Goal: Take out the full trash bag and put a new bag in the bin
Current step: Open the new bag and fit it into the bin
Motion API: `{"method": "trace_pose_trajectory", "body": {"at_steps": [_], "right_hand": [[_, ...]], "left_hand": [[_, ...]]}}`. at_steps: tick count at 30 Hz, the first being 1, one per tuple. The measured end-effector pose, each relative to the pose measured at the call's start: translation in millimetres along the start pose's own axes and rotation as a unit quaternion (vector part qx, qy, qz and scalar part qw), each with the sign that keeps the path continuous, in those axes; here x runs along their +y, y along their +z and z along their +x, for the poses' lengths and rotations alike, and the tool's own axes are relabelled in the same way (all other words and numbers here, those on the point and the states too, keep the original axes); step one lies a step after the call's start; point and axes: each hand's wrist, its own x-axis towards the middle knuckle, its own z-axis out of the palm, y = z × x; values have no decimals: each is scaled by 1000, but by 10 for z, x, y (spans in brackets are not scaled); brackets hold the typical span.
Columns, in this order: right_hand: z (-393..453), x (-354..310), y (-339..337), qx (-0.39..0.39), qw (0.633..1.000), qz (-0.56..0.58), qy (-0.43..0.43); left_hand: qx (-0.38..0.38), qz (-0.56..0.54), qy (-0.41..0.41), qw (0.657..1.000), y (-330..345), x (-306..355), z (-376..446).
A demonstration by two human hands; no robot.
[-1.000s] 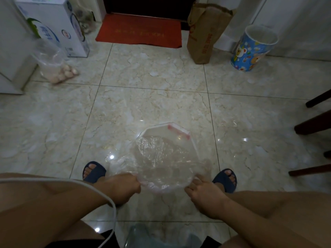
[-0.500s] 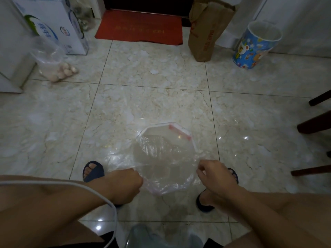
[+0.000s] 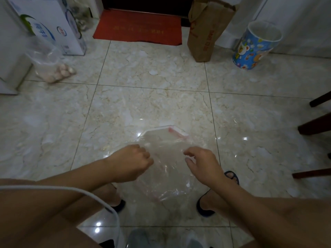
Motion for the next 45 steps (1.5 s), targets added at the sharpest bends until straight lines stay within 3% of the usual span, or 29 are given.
{"method": "trace_pose_trajectory", "body": {"at_steps": [3, 9, 12, 20, 30, 33, 37, 45], "right_hand": [[105, -23, 14, 52, 996, 33, 66], [252, -63, 122, 60, 988, 51, 133], [324, -48, 184, 72, 980, 65, 171], [457, 5, 295, 82, 987, 17, 138], [688, 61, 185, 59, 989, -49, 122], [848, 51, 127, 51, 982, -119, 134], [1069, 23, 94, 36, 972, -188, 136], [1399, 15, 126, 14, 962, -181, 203]], "left_hand": [[17, -21, -37, 999, -9, -159, 57], [-1, -180, -146, 973, -11, -208, 330], [17, -182, -162, 970, 50, -248, 480], [-26, -188, -161, 969, 289, -455, 695], [47, -142, -215, 965, 399, -357, 784], [79, -209, -256, 941, 419, -380, 804], [102, -336, -353, 867, 416, -436, 822], [110, -362, -380, 844, 407, -464, 843]]}}
